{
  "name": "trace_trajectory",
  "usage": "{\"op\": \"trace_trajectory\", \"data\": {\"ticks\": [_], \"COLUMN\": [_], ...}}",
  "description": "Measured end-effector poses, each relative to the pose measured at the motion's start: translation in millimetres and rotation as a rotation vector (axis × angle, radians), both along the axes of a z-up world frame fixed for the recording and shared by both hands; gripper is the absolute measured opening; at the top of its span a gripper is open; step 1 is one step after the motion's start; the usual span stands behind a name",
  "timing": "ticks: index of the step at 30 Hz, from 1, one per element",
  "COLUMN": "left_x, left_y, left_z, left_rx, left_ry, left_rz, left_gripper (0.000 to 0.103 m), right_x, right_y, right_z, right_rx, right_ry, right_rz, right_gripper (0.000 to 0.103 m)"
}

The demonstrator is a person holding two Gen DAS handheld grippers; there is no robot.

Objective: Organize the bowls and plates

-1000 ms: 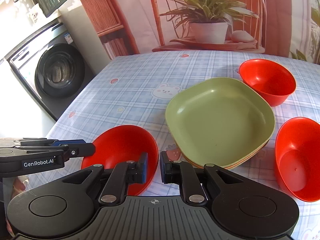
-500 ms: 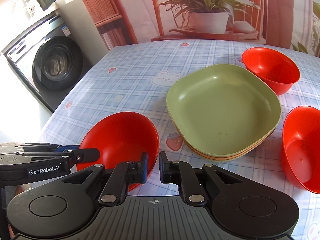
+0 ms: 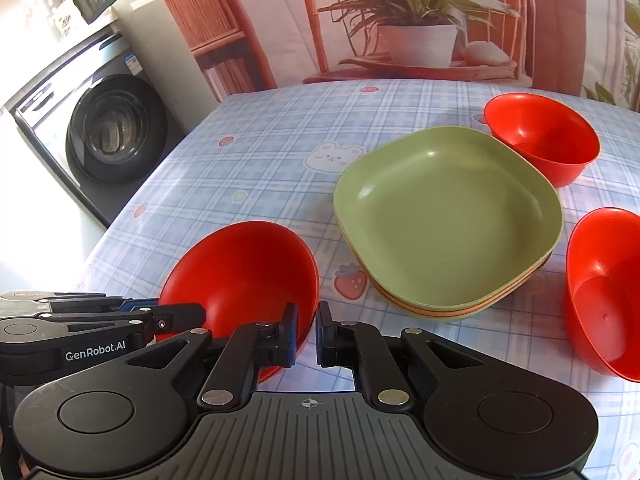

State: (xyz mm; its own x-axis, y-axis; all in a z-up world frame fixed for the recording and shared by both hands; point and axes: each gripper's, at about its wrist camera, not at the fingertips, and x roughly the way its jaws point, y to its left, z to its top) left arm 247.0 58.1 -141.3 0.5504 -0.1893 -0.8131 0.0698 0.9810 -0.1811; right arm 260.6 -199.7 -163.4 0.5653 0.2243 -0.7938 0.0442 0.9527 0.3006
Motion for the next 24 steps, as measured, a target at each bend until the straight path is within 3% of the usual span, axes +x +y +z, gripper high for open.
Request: {"op": "trace_trajectory", "data": {"ticks": [24], "left_x": [0.3], "left_y": [-2.3], "left_z": [1.2], "left_rx": [0.012], "left_ry": [0.007], "left_rz": [0.000], "left_gripper": [0.013], "right_x": [-3.8], "right_y": [-4.8], "right_z": [0.3], "right_rx": [0.023], "right_ry": [-0.007], "right_rz": [-0.018], "right_gripper": [0.007]}}
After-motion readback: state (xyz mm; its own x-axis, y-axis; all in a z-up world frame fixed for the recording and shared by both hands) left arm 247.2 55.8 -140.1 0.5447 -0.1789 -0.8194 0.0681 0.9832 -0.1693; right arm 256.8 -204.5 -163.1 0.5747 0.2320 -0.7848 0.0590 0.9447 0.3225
